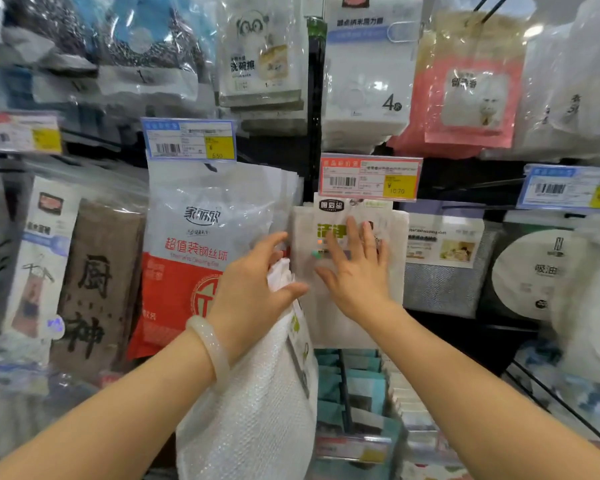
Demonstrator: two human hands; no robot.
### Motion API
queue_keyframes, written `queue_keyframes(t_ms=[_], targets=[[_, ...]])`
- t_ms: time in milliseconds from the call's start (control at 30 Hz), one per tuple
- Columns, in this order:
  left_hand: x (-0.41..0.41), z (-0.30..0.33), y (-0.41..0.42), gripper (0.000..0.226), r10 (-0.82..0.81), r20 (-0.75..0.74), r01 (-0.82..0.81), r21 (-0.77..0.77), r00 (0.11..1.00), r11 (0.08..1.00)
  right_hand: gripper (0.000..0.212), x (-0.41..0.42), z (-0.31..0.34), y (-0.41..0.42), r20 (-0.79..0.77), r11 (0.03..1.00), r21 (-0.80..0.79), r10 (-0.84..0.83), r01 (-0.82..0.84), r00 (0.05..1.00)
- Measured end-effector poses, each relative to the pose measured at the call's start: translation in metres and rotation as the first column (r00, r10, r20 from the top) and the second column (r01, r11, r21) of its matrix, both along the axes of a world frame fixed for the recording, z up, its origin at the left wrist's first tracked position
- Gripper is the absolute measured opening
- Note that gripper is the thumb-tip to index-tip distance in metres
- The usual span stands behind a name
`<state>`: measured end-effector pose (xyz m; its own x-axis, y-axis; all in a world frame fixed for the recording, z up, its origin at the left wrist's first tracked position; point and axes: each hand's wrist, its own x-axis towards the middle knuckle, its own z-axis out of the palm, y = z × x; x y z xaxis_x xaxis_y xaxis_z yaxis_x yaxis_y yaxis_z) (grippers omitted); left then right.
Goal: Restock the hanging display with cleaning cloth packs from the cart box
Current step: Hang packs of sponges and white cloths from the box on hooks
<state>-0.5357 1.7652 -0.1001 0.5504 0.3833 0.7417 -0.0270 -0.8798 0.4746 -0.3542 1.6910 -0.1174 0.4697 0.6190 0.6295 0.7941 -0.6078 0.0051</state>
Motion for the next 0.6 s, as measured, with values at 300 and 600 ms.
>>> queue_keyframes(t_ms=[300, 600], targets=[[-0.001, 0.017, -0.012, 0.071, 0.0, 0.262, 0.044, -0.163, 0.965, 0.986, 0.042, -0.037, 0.005, -0.043, -0.834, 0.852, 0.435, 0.503, -0.291, 0.227], [0.027, 0.018, -0.04, 0.043, 0.007, 0.525, 0.153, -0.261, 0.851, 0.953, 0.061, -0.012, 0.013, -0.113, -0.708, 0.709, 0.705, 0.705, -0.008, 0.037]])
